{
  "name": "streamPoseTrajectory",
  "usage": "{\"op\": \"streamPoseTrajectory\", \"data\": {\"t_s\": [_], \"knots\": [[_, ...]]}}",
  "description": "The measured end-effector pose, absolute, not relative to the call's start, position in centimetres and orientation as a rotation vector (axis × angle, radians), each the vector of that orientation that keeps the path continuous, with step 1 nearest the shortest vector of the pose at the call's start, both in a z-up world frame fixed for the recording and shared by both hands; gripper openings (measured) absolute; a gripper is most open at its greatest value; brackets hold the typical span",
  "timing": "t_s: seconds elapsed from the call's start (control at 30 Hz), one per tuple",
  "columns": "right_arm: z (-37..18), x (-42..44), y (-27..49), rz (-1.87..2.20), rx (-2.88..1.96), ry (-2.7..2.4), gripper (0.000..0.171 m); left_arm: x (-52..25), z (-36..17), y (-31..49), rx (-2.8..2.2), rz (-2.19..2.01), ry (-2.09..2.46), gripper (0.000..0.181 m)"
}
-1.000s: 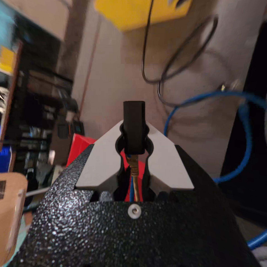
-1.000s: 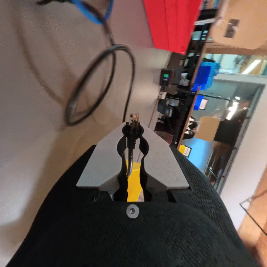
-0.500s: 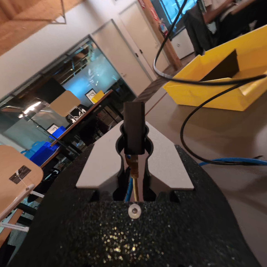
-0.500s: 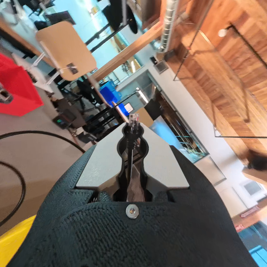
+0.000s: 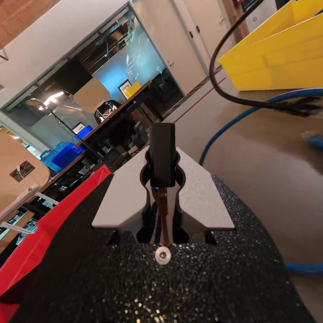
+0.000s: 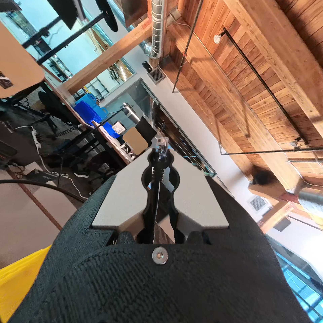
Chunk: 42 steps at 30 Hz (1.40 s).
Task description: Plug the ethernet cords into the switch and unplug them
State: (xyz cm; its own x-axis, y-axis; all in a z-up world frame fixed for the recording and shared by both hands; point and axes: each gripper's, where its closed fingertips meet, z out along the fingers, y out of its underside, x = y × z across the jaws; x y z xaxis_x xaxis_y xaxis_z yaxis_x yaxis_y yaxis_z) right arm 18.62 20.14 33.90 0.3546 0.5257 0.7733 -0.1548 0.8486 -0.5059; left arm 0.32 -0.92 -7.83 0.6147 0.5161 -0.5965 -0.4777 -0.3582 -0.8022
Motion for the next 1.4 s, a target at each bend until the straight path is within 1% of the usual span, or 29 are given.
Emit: {"op": "streamPoseTrajectory", "data": {"t_s": [0.13,0.4,0.77,0.9,1.13,1.27,1.4], "knots": [[36.3,19.0,21.8,0.476,-0.432,-1.056,0.011,-0.7,-9.5,-0.6,-1.732,1.032,-0.058,0.021],[43.2,22.3,24.0,0.638,-0.505,-0.790,0.011,-1.5,-11.5,-0.3,-1.854,1.022,-0.073,0.021],[49.3,25.7,26.4,0.849,-0.585,-0.565,0.010,-2.0,-14.1,0.3,-2.013,1.034,-0.032,0.021],[51.2,26.7,27.4,0.884,-0.601,-0.503,0.010,-2.1,-14.5,0.4,-2.040,1.029,-0.037,0.021],[56.2,29.2,28.1,0.885,-0.598,-0.426,0.009,-2.3,-15.5,0.5,-2.101,1.034,-0.019,0.021],[56.4,28.5,27.5,0.845,-0.618,-0.507,0.010,-2.3,-15.5,0.5,-2.101,1.031,-0.017,0.021],[53.7,27.5,27.7,0.784,-0.640,-0.588,0.010,-2.2,-15.5,0.5,-2.101,1.027,-0.013,0.021]]}}
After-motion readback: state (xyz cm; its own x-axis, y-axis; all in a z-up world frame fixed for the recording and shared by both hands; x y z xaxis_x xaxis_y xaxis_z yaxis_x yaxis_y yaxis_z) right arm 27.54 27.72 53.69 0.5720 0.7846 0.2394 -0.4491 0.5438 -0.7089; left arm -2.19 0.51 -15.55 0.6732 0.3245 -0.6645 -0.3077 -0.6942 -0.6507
